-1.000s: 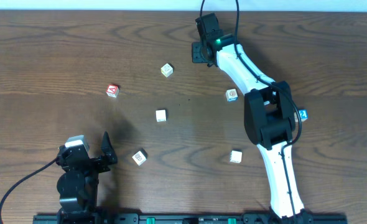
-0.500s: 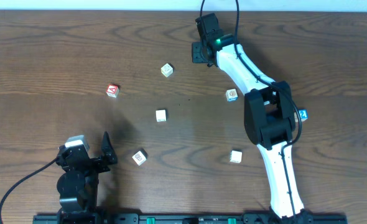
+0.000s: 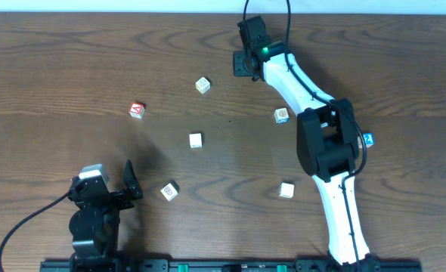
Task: Spell out Ai2
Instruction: 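Lower the right gripper and close it on the red 'I' block, then carry the red 'I' block with the right gripper toward the table center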
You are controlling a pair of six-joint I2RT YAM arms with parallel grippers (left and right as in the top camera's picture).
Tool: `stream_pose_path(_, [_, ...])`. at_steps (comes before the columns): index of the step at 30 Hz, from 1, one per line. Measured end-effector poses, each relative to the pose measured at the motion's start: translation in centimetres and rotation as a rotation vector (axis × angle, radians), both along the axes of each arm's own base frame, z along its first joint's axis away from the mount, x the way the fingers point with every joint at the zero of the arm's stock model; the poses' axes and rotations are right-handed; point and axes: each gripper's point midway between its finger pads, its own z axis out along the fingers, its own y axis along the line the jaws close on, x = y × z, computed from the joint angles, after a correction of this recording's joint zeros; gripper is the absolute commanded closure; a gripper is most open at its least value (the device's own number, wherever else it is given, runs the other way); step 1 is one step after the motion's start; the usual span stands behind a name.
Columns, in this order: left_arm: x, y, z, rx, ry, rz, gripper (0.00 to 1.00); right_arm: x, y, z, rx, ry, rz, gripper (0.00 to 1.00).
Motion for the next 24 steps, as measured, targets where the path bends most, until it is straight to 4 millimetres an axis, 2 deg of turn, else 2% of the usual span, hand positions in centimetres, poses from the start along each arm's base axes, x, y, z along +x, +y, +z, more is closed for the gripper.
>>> stream_pose_path(3, [0.0,0.0,0.0,0.0,0.0,0.0,0.05,0.0,0.0,0.0,0.0,0.001,0.0,0.91])
stream_pose_path(8, [0.0,0.0,0.0,0.0,0.0,0.0,0.05,-0.1,0.0,0.0,-0.001,0.003,0.0,0.98])
stream_pose_path(19, [0.0,0.0,0.0,0.0,0.0,0.0,0.05,-1.3,-0.4,0.5,-0.022,0.057,0.002,0.99])
stream_pose_path(22, [0.0,0.0,0.0,0.0,0.0,0.0,0.05,-2.2,-0.1,2.4,-0.028,0.063,0.016,0.99])
stream_pose_path(23, [0.0,0.0,0.0,0.0,0.0,0.0,0.05,-2.4,0.1,3.6,-0.029,0.054,0.023,0.99])
stream_pose_path(24, [0.0,0.0,0.0,0.0,0.0,0.0,0.05,-2.9,0.6,5.7,-0.031,0.03,0.033,0.99])
